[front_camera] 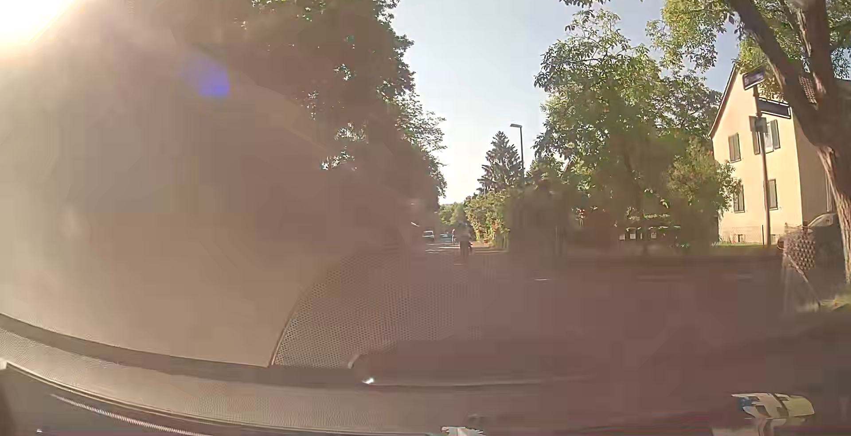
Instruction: Follow the waypoints while adhering to traffic rules and regulations
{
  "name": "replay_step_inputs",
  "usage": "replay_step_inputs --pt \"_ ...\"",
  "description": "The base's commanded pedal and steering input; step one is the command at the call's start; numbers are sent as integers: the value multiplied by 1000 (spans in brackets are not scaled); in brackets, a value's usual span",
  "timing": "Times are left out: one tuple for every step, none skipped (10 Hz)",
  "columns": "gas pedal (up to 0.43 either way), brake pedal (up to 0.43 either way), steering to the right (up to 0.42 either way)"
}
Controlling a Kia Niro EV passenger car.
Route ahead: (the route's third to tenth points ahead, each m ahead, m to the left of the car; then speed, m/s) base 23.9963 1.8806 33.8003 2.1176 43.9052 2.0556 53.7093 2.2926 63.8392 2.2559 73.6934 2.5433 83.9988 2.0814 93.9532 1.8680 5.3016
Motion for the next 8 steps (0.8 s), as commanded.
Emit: replay_step_inputs --pt "67 0 -11" --pt "67 0 -11" --pt "67 0 -9" --pt "67 0 -5" --pt "67 0 -5" --pt "67 0 -6" --pt "67 0 -7" --pt "67 0 -5"
